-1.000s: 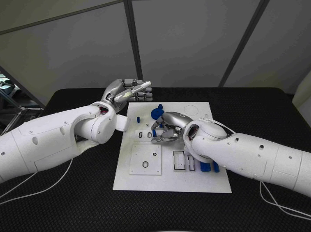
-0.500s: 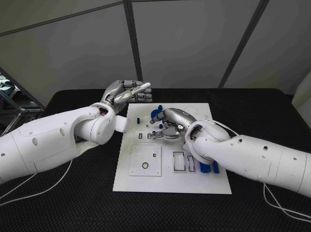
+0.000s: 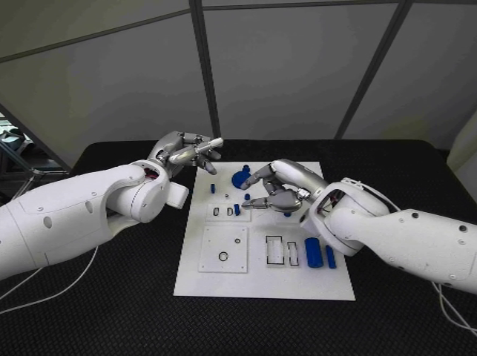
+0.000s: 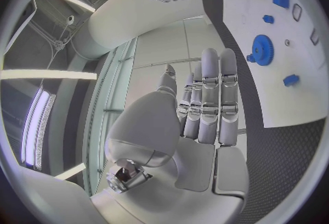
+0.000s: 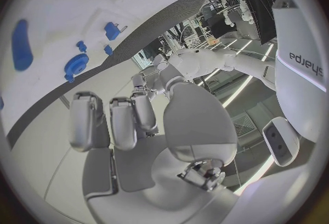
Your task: Assemble the parts on the task board
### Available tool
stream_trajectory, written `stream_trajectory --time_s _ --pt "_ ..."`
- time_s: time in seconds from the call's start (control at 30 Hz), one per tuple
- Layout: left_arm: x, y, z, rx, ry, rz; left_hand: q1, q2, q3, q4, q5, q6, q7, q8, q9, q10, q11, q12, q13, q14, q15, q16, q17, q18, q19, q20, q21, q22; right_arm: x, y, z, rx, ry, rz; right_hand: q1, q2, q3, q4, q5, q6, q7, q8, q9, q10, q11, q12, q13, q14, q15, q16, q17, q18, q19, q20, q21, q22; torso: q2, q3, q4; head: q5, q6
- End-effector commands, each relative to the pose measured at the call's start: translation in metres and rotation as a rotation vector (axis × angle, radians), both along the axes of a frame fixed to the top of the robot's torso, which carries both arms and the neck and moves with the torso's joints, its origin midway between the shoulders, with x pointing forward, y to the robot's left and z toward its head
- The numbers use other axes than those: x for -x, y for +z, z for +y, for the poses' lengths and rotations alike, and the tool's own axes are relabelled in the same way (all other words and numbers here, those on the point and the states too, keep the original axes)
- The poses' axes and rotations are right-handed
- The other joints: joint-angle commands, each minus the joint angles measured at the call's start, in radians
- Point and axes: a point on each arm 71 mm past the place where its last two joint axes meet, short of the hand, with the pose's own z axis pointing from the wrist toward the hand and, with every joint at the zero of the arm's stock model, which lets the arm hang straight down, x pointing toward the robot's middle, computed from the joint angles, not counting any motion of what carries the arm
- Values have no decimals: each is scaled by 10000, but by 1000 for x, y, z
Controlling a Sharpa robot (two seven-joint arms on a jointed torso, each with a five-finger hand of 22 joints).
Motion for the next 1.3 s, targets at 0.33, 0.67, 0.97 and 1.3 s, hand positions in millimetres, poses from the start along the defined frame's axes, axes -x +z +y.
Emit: stream_trajectory --time_s 0.33,0.67,0.97,1.3 --pt "6 -17 -10 -5980 -2230 2643 -1002 134 -537 484 -463 77 -282 691 2133 1301 -395 8448 10107 714 -287 7420 7829 -1002 1090 -318 6063 7436 -14 32 -74 -1967 -1166 2567 102 207 -78 -195 189 107 -17 -276 16 -1302 -4 -2158 -2086 -218 -105 -2026 -2448 634 -1744 -50 -1942 -2849 -428 64 -41 160 -283" --pt "3 -16 -33 -8312 -2712 3059 -1221 300 -793 1208 -521 -141 -557 1941 4698 2524 -573 10899 12527 1101 -465 8255 8824 -1207 1522 -411 6994 8957 -29 35 -100 -2097 -2072 2513 67 191 -129 -243 177 90 0 -279 20 -1434 -10 -2417 -2380 -237 -89 -2363 -2715 701 -1913 -33 -2312 -3280 -612 114 -53 215 -394" --pt "-6 -18 -59 -9673 -2679 3151 -1258 355 -986 1881 -493 -764 -608 2567 6660 2462 -627 10804 12607 1135 -498 8339 8923 -1254 1596 -454 7204 9337 -35 33 -102 -1787 -2248 2339 58 192 -137 -243 171 85 -1 -281 20 -1355 -11 -2303 -2274 -195 -89 -2285 -2590 683 -1849 -33 -2270 -3198 -623 110 -90 267 -453" --pt "-14 -22 -77 -10332 -2949 3339 -1064 382 -938 1949 -483 -818 -631 2641 7206 2356 -647 10582 12521 1079 -514 8195 8777 -1207 1465 -464 7075 9126 -39 32 -103 -1629 -2431 2228 44 203 -147 -237 179 76 -3 -283 20 -1312 -13 -2258 -2250 -165 -91 -2275 -2555 674 -1806 -34 -2261 -3166 -610 120 -59 275 -512"
